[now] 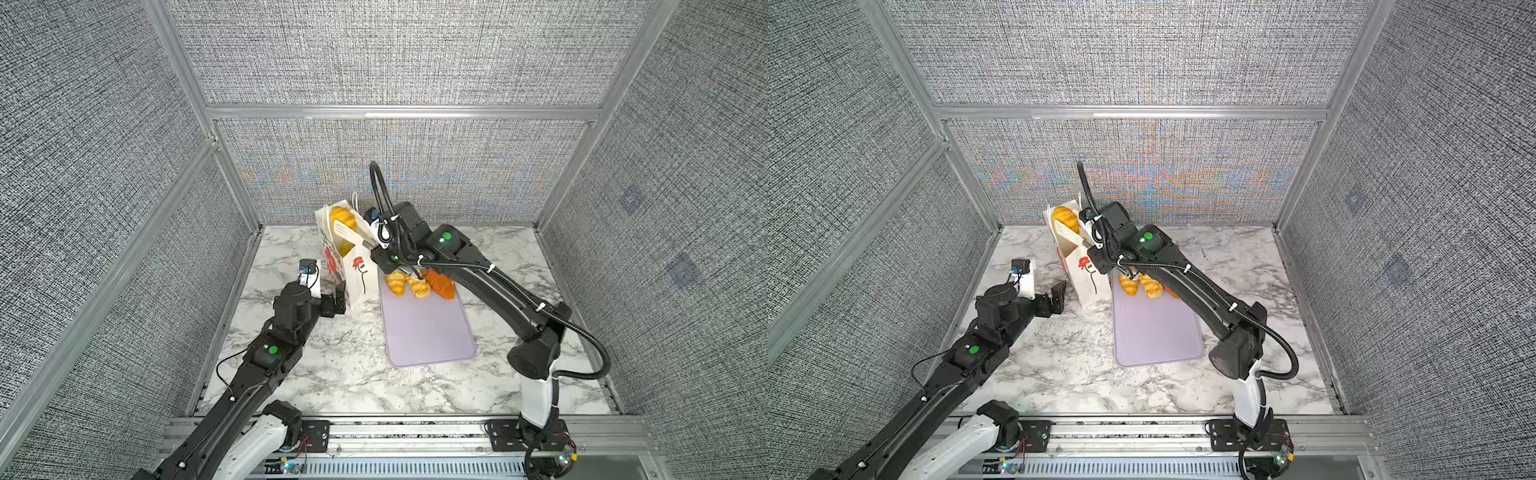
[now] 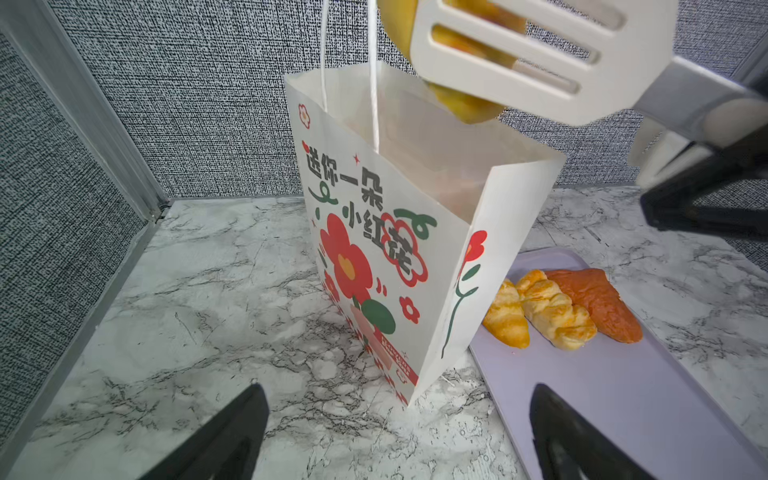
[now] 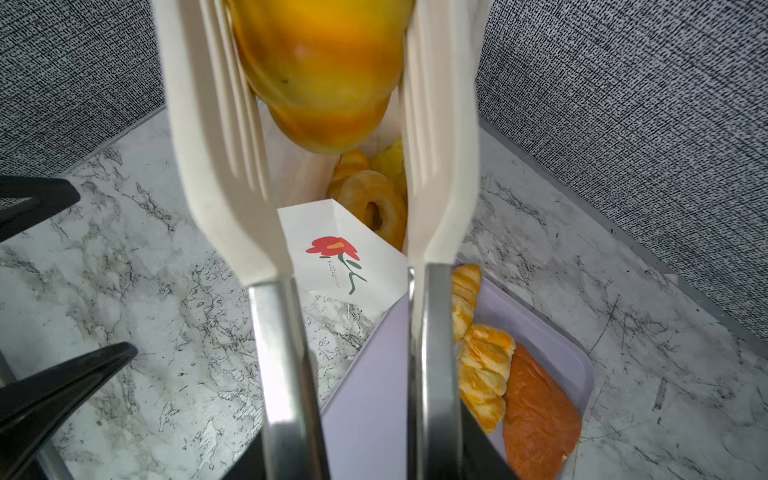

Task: Place the fake bread into the paper bag
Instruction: 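Lower the croissant into the bag and open the tongs, right gripper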

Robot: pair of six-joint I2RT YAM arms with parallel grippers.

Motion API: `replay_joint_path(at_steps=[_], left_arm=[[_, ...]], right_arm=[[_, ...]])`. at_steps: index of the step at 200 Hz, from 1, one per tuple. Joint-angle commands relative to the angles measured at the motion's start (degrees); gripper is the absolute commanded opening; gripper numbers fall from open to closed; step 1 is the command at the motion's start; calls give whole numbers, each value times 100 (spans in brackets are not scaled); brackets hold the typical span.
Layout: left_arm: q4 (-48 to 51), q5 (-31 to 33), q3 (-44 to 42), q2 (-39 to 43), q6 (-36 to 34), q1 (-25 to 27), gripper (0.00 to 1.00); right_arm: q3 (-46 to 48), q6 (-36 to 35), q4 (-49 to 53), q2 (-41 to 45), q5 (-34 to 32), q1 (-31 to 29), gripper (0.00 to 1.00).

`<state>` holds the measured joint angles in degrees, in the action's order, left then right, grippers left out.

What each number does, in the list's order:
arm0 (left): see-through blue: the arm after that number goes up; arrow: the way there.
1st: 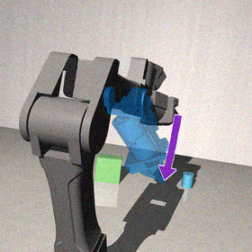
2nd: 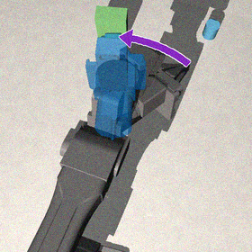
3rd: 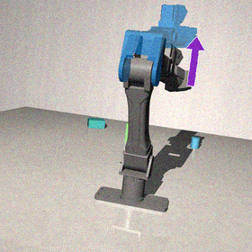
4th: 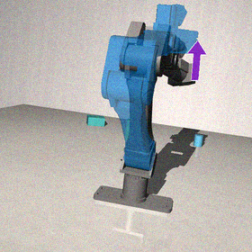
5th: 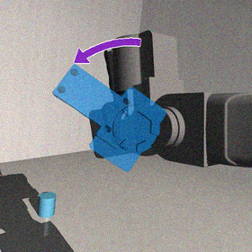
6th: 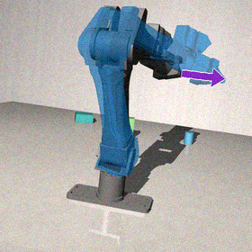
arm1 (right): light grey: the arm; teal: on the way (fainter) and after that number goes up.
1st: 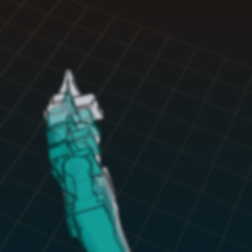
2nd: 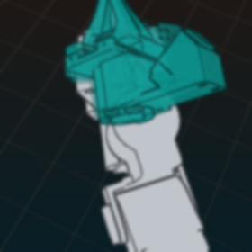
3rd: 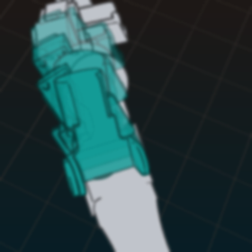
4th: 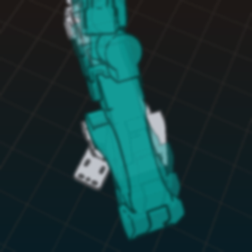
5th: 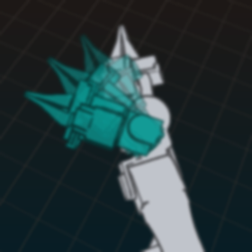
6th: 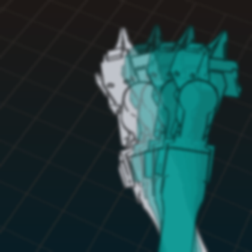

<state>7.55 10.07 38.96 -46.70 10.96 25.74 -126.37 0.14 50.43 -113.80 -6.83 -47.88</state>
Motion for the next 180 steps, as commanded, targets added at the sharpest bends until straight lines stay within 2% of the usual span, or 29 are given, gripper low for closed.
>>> replay_joint_path(at_steps=[1,59,113,154,180], left_arm=[[-33,-109,-6,37,-2,-8,100],[51,-180,6,80,-37,-9,99],[99,-293,77,93,-57,-14,99],[75,-696,144,232,-208,-13,99],[-5,-790,52,388,-163,-6,99]], right_arm=[[-140,10,-74,-104,-46,20,44],[-217,34,27,-255,-143,57,47],[-244,45,76,-243,-191,59,61],[-140,64,65,-39,-157,50,61],[243,64,-77,317,-167,28,61]])
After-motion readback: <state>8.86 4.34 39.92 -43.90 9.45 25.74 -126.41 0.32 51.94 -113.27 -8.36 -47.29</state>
